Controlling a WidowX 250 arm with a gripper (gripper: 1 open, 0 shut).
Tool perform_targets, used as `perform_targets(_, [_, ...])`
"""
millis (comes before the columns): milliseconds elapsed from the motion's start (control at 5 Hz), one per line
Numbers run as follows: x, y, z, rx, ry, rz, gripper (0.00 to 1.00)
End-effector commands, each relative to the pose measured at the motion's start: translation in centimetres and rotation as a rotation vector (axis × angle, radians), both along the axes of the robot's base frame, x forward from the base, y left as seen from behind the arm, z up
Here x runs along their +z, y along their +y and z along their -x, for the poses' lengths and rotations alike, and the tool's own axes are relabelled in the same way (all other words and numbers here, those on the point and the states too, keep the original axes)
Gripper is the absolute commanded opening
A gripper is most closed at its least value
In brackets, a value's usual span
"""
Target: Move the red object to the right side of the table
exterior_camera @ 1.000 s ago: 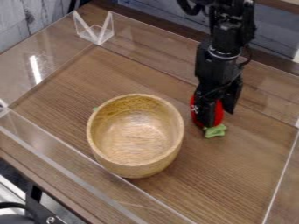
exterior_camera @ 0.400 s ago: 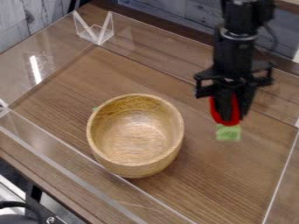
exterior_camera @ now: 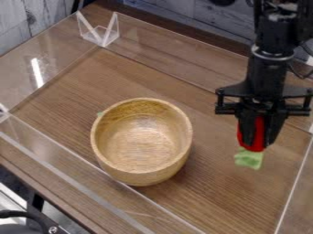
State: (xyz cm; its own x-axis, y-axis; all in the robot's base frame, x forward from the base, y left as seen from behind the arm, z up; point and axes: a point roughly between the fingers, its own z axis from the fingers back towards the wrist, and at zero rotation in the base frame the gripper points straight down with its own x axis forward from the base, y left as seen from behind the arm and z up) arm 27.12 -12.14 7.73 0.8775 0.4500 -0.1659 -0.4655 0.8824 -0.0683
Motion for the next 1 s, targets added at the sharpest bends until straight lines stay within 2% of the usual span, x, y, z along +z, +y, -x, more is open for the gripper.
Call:
perform_targets(0, [-0.1,-0.9,0.9,-0.045,-0.02,0.005,0.0])
perform_targets(200, [-1.1,-1.7,1.7,-0.08,-0.015,0.007,0.0])
perform_targets(600, [-1.2,0.1,0.9,-0.23,-0.023,0.02,0.0])
perform_targets(800, [-2.1,-0.5,1.1,-0.318,-0.033,0.026,0.0])
